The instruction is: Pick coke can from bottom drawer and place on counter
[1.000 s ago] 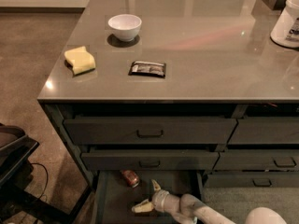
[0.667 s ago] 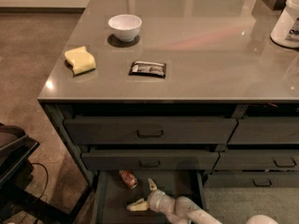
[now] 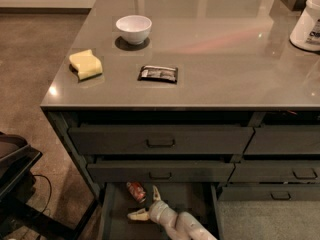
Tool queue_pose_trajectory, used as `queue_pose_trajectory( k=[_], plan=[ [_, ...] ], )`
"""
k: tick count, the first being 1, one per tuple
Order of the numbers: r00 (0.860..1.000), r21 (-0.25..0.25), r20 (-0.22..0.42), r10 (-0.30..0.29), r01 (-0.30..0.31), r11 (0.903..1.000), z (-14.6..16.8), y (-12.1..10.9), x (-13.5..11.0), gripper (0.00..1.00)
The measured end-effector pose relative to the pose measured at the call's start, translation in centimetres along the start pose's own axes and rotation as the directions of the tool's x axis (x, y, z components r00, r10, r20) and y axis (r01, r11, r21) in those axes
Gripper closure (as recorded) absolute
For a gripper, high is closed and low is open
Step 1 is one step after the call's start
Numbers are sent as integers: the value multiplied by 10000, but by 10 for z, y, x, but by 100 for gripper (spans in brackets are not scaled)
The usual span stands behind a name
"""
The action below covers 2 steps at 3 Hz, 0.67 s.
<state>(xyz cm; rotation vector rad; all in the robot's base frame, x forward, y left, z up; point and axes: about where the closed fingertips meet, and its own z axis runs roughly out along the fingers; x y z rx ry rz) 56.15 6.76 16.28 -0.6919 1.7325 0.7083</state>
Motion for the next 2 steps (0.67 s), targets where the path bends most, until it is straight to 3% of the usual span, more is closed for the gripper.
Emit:
queue_pose_trajectory(
  k=[1, 2],
  plan=[
    [9970, 231, -90, -772, 774, 9967, 20, 0, -8, 0],
    [9859, 112, -585, -1570, 1579, 9874, 42, 8, -10, 0]
  ],
)
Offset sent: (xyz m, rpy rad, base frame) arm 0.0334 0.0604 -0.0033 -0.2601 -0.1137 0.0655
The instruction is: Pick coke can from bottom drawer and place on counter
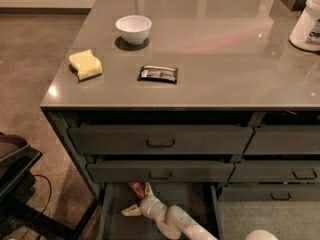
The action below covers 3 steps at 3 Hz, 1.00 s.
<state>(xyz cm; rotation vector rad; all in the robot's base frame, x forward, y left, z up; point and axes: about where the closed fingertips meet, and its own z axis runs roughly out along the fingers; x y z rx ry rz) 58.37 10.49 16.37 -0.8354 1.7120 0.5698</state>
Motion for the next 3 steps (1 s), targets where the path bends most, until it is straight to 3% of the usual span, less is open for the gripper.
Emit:
queue_pose_trajectory(
  k=[1, 2, 3],
  plan=[
    [9959, 502, -503, -758, 783, 9957, 12, -6, 1, 0],
    [9958, 500, -505, -761, 786, 9956, 13, -6, 1, 0],
    [9907, 144, -982, -937, 956, 9953, 15, -3, 15, 0]
  ],
)
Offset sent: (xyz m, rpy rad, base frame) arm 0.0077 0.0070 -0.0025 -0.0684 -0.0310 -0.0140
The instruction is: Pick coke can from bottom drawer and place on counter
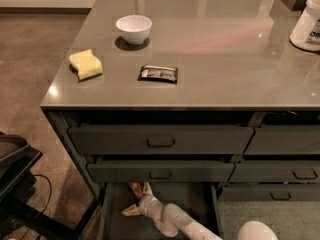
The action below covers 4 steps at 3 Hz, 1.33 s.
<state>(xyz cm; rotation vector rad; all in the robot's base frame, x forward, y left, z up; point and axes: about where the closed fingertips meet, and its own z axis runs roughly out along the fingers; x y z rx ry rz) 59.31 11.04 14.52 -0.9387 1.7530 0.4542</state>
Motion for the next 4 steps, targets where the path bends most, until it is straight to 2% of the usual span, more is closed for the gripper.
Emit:
queue_pose_trajectory(
  k=[1, 2, 4],
  plan=[
    [10000, -70, -71, -57, 56, 10000, 0, 3, 4, 0],
    [10000, -71, -71, -56, 56, 10000, 0, 3, 4, 19],
    [10000, -71, -71, -56, 56, 10000, 0, 3, 4, 65]
  ],
)
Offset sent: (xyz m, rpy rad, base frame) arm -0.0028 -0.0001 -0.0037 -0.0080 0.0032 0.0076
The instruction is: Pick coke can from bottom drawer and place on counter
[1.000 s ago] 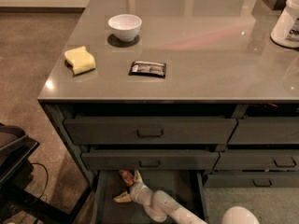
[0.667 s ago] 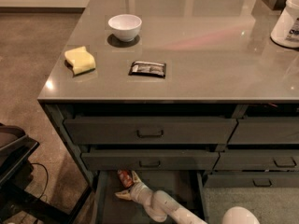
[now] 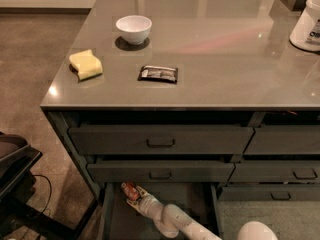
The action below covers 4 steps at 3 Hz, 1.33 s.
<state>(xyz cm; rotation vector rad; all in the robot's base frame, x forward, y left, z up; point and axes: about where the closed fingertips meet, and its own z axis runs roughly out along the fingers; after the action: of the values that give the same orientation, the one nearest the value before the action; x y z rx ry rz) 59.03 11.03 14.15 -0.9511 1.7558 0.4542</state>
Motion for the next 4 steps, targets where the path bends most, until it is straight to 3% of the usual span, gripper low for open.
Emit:
queue_pose_trajectory(
  k=[1, 2, 3, 4],
  plan=[
    [10000, 0, 0, 0, 0, 10000, 0, 0, 0, 88],
    [10000, 0, 0, 0, 0, 10000, 0, 0, 0, 100],
    [10000, -1, 0, 0, 0, 10000, 0, 0, 0, 100],
    [9994, -307, -290, -168, 159, 9994, -6, 2, 0, 100]
  ],
)
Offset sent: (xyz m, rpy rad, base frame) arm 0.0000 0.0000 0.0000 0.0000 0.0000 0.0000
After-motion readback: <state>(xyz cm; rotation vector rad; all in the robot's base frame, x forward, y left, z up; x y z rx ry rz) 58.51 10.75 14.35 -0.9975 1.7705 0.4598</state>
